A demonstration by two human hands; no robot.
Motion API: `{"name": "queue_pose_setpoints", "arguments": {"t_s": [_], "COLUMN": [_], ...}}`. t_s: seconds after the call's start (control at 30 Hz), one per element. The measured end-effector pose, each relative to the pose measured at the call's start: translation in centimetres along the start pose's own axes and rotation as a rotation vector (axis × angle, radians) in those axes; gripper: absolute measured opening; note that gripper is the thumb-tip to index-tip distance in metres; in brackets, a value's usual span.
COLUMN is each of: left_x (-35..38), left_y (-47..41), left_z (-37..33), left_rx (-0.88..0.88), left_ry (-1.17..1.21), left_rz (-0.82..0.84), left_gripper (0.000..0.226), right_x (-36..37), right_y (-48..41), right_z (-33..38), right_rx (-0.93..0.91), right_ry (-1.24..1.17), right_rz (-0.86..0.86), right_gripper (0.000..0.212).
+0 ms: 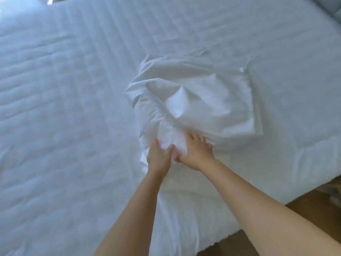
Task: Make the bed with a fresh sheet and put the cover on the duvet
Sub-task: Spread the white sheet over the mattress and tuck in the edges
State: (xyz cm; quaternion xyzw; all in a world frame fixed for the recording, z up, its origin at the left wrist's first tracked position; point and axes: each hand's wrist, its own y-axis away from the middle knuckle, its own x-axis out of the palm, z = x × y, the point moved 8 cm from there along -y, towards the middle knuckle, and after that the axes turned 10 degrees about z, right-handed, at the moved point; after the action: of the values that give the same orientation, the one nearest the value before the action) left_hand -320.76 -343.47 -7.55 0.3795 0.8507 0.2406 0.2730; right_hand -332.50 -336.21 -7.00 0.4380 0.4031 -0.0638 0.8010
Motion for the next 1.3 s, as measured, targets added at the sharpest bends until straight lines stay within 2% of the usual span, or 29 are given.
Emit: {"name": "queue_pose_setpoints", "arguments": {"t_s": [0.07, 0.13, 0.2, 0.3, 0.33, 0.37, 0.43, 0.47, 0.57, 0.63, 0.7, 0.77, 0.83, 0.87, 0.93, 1.0, 1.07, 1.17, 1.23, 1.3], "left_x": [0.6, 0.5, -0.4, -1.1, -1.5, -2.1, -3.6, -4.7, -8.6, -11.5, -14.4, -17.9, -20.3, -20.8, -20.9, -20.6, -18.6, -12.0, -8.4, -6.1], "left_y": [-1.2, -1.4, -0.6, 0.6, 0.6, 0.6, 0.6, 1.1, 5.3, 9.0, 12.1, 14.5, 16.2, 17.1, 18.4, 18.5, 17.7, 17.0, 17.1, 16.5], "left_z": [1.1, 2.5, 5.0, 8.4, 8.3, 8.0, 7.3, 7.0, 6.0, 6.6, 9.3, 14.4, 20.9, 24.1, 28.7, 29.3, 26.6, 22.5, 22.7, 24.7], "left_rx": [-0.037, -0.032, -0.033, -0.038, -0.020, -0.033, -0.065, -0.067, 0.035, 0.067, 0.025, -0.097, -0.291, -0.409, -0.576, -0.506, -0.258, 0.217, 0.381, 0.450], "left_ry": [-0.258, -0.341, -0.292, -0.157, -0.088, -0.006, 0.160, 0.232, 0.448, 0.553, 0.685, 0.790, 0.840, 0.827, 0.658, 0.297, -0.193, -0.837, -1.152, -1.325], "left_rz": [-0.050, -0.092, -0.127, -0.064, -0.062, -0.085, -0.162, -0.204, -0.238, -0.237, -0.276, -0.400, -0.548, -0.599, -0.592, -0.528, -0.375, -0.053, 0.207, 0.459], "left_gripper": [0.078, 0.094, 0.100, 0.111, 0.108, 0.092, 0.029, 0.005, 0.029, 0.024, 0.017, 0.016, 0.014, 0.025, 0.058, 0.072, 0.077, 0.087, 0.097, 0.111], "right_x": [0.7, 0.9, 0.5, -0.5, -0.8, -0.8, -1.0, -1.2, -1.7, -0.7, 1.8, 6.7, 13.9, 17.6, 22.1, 23.4, 24.0, 24.3, 24.0, 23.4], "right_y": [-1.1, -1.3, -0.8, 0.7, 1.2, 1.7, 2.4, 2.9, 3.8, 4.9, 6.3, 7.6, 8.9, 9.3, 9.1, 8.7, 9.3, 10.8, 11.3, 11.6], "right_z": [-1.2, -1.1, -1.1, 1.2, 3.2, 5.6, 10.7, 13.2, 20.1, 24.7, 28.9, 32.3, 34.1, 33.7, 30.5, 26.4, 21.9, 17.2, 15.4, 13.5], "right_rx": [-0.026, -0.076, -0.084, -0.117, -0.152, -0.196, -0.291, -0.326, -0.396, -0.433, -0.463, -0.493, -0.496, -0.470, -0.418, -0.387, -0.362, -0.377, -0.361, -0.273], "right_ry": [-0.091, -0.252, -0.440, -0.645, -0.697, -0.752, -0.809, -0.813, -0.854, -0.863, -0.858, -0.794, -0.598, -0.461, -0.213, -0.034, 0.101, 0.268, 0.338, 0.374], "right_rz": [0.040, 0.017, -0.053, -0.124, -0.105, -0.073, -0.012, -0.001, 0.034, 0.091, 0.137, 0.282, 0.579, 0.689, 0.702, 0.553, 0.471, 0.420, 0.371, 0.332], "right_gripper": [0.088, 0.079, 0.059, 0.019, 0.013, 0.012, 0.010, 0.011, 0.012, 0.013, 0.010, 0.036, 0.069, 0.076, 0.074, 0.066, 0.063, 0.060, 0.058, 0.059]}}
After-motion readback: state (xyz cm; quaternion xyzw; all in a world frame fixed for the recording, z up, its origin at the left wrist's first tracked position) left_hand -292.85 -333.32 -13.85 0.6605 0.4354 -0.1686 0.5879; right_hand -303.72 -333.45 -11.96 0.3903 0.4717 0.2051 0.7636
